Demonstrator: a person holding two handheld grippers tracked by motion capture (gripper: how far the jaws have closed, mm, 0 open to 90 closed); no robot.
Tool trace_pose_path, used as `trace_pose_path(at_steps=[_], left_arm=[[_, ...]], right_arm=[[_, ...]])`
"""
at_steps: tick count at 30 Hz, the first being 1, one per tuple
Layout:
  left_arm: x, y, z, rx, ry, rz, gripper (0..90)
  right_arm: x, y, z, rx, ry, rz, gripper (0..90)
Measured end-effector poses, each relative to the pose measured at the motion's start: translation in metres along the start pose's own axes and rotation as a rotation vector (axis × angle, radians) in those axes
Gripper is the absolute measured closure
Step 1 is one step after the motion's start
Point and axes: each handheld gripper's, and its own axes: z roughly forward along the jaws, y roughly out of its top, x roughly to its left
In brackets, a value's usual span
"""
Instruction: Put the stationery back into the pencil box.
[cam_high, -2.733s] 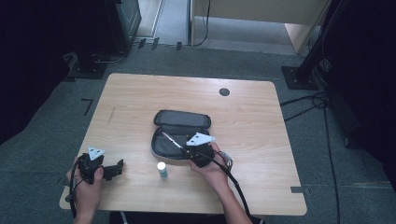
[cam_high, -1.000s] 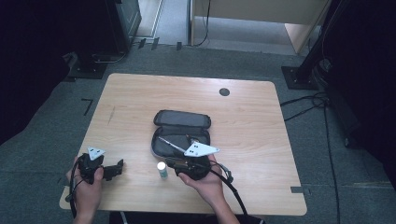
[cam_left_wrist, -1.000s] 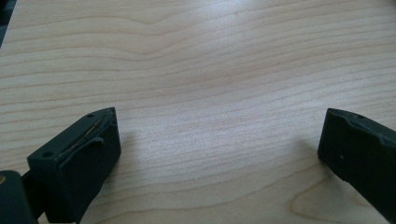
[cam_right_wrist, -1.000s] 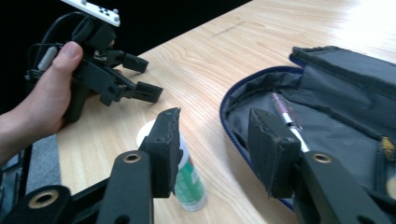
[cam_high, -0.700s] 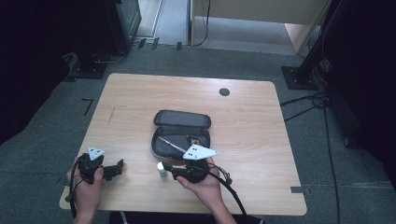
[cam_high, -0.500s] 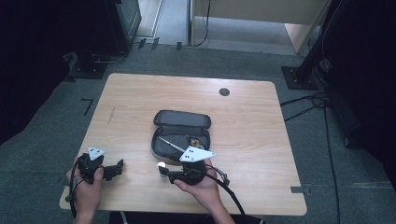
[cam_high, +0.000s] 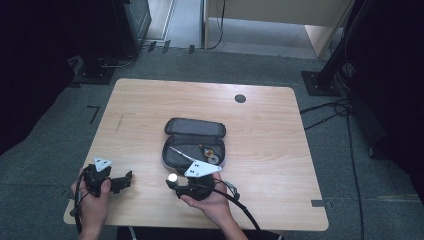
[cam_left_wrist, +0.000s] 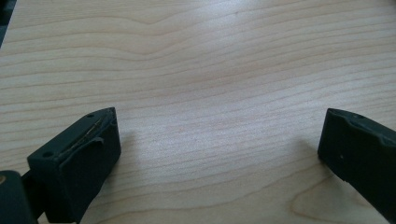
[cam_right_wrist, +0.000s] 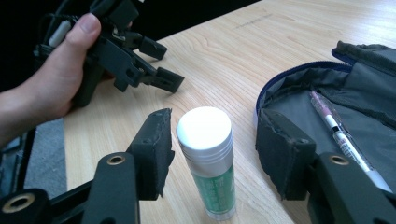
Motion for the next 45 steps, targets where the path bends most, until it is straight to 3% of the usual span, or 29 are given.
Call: trace_pose_path(at_steps=[7, 11, 14, 28, 45], left_arm=[[0.0, 0.0, 0.0, 0.0, 0.0, 0.0, 0.0], [0.0, 0.0, 0.0, 0.0, 0.0, 0.001, 0.0], [0.0, 0.0, 0.0, 0.0, 0.0, 0.0, 0.0], [0.0, 0.0, 0.0, 0.0, 0.0, 0.0, 0.0], [0.0, 0.0, 0.0, 0.0, 0.0, 0.0, 0.0]], right_arm=[[0.004, -0.003, 0.006, 0.025, -0.011, -0.042, 52.5], [0.005, -0.004, 0.006, 0.027, -0.023, -0.055, 63.8], [0.005, -0.004, 0.005, 0.026, -0.038, -0.056, 65.4], [-0.002, 0.006, -0.014, -0.034, -0.068, -0.018, 65.5], [-0.018, 0.019, -0.038, -0.071, -0.12, 0.013, 65.5]])
